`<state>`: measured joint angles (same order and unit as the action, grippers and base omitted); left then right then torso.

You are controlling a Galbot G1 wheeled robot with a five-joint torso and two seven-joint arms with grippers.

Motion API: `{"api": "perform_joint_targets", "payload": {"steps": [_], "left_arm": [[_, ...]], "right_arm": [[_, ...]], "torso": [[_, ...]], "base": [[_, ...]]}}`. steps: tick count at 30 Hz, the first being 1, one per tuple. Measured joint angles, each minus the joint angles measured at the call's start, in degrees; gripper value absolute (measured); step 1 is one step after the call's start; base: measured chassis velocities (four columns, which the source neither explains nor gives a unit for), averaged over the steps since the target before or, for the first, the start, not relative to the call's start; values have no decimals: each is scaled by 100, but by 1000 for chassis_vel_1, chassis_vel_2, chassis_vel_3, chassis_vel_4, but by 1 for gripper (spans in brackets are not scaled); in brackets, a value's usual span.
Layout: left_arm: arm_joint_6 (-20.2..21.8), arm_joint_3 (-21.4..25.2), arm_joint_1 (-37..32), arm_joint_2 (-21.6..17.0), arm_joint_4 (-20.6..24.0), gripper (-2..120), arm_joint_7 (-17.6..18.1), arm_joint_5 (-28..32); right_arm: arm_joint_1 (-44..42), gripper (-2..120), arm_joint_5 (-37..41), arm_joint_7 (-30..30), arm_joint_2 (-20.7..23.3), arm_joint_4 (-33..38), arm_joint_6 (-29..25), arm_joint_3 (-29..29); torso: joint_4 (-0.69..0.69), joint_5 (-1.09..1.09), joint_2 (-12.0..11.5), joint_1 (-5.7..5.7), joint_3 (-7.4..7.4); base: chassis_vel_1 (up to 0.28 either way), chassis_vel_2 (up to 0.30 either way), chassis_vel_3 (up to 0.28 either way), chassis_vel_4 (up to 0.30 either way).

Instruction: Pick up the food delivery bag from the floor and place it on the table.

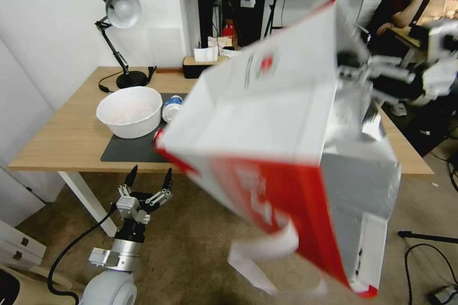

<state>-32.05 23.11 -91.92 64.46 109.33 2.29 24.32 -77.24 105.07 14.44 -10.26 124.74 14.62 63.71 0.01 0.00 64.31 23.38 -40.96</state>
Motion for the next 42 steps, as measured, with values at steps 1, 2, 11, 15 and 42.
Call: {"api": "perform_joint_targets", "payload": {"steps": [1,2,11,15,42], "left_arm": [[0,0,0,0,0,100,0,0],[-2,0,-9,1,9,100,0,-3],[-7,-28,-35,43,43,100,-10,-41],[-7,-75,-48,60,45,100,-17,-59],[12,-183,57,-16,-26,100,-17,-56]], "right_arm": [[0,0,0,0,0,0,0,0],[35,0,68,-205,14,-58,-92,-8],[414,0,484,-1371,171,-822,-500,-37],[419,0,612,-1983,227,-1195,-644,-103],[111,0,1235,-4199,14,-1949,524,-406]], "torso": [[0,0,0,0,0],[0,0,0,0,0],[-1,0,-1,0,1],[-1,1,-1,-1,1],[-1,0,-2,-1,1]], "base": [[0,0,0,0],[0,0,0,0],[0,0,0,0],[0,0,0,0],[0,0,0,0]]}}
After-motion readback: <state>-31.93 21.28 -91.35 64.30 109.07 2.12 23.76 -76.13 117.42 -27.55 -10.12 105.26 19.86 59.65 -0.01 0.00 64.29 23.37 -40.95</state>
